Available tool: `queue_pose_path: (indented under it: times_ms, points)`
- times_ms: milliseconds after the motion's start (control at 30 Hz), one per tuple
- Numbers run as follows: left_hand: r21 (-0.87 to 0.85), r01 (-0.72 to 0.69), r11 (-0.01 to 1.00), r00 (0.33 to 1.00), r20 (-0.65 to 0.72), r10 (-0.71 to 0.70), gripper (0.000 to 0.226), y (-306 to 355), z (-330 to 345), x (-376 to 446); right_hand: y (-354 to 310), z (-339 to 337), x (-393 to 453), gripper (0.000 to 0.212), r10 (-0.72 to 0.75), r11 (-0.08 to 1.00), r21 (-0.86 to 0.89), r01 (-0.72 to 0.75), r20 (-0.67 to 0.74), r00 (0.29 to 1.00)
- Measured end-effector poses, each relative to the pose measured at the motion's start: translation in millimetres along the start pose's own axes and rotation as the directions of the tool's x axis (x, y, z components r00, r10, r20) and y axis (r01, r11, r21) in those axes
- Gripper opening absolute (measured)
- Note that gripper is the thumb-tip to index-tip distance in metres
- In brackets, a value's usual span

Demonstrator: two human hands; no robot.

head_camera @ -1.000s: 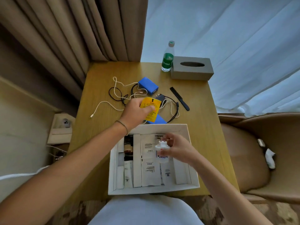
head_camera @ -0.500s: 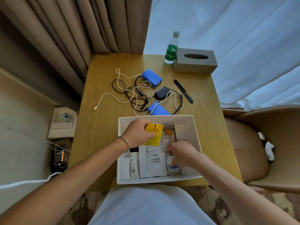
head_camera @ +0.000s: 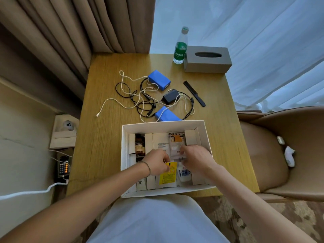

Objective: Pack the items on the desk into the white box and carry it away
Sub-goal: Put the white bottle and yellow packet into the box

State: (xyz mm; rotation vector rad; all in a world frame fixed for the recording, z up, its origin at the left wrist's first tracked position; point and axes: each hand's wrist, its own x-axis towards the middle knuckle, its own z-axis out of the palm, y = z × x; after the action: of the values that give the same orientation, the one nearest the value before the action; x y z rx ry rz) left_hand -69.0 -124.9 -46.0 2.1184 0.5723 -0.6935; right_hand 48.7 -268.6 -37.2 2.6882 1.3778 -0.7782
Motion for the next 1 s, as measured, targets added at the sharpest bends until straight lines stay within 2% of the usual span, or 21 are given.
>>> queue_pose_path:
  times_ms: [100,200,333,433,533,633,800,867,1000]
  points:
    - [0.056,0.010,0.998,1.000,-0.018,-0.010,0.021,-2,8,5,-1,0,-3,0.024,-0.007,0.998,0.064,0.010,-0.046,0.999]
    - [0.200,-0.005,0.980,0.995,-0.098,0.025,0.021,-5,14,4,-2,-1,-6,0.026,-0.002,0.993,0.119,0.012,-0.080,0.997]
    - [0.470,-0.042,0.882,0.980,-0.154,0.129,0.024,-8,19,1,-5,-4,-8,0.025,0.004,0.985,0.174,0.018,-0.126,0.992]
    - [0.543,-0.071,0.836,0.963,-0.182,0.200,0.031,-7,19,-1,-8,-10,-9,0.022,0.005,0.977,0.213,0.030,-0.161,0.987]
    - [0.481,-0.129,0.867,0.921,-0.267,0.285,0.034,-3,10,-9,-11,-24,-9,0.020,0.017,0.961,0.274,0.039,-0.197,0.980]
    - [0.349,-0.221,0.911,0.839,-0.407,0.360,0.024,8,-10,-20,-12,-43,-6,0.017,0.040,0.936,0.348,0.054,-0.258,0.965]
    - [0.223,-0.252,0.942,0.718,-0.610,0.337,0.022,30,-63,-17,-5,-74,11,0.009,0.138,0.878,0.477,0.043,-0.339,0.931]
    - [0.198,-0.230,0.953,0.711,-0.634,0.304,0.016,36,-85,-6,-1,-85,22,0.010,0.184,0.858,0.514,0.020,-0.342,0.922]
    - [0.176,-0.146,0.974,0.755,-0.616,0.224,0.013,46,-117,26,8,-103,45,0.013,0.282,0.803,0.596,-0.016,-0.356,0.891]
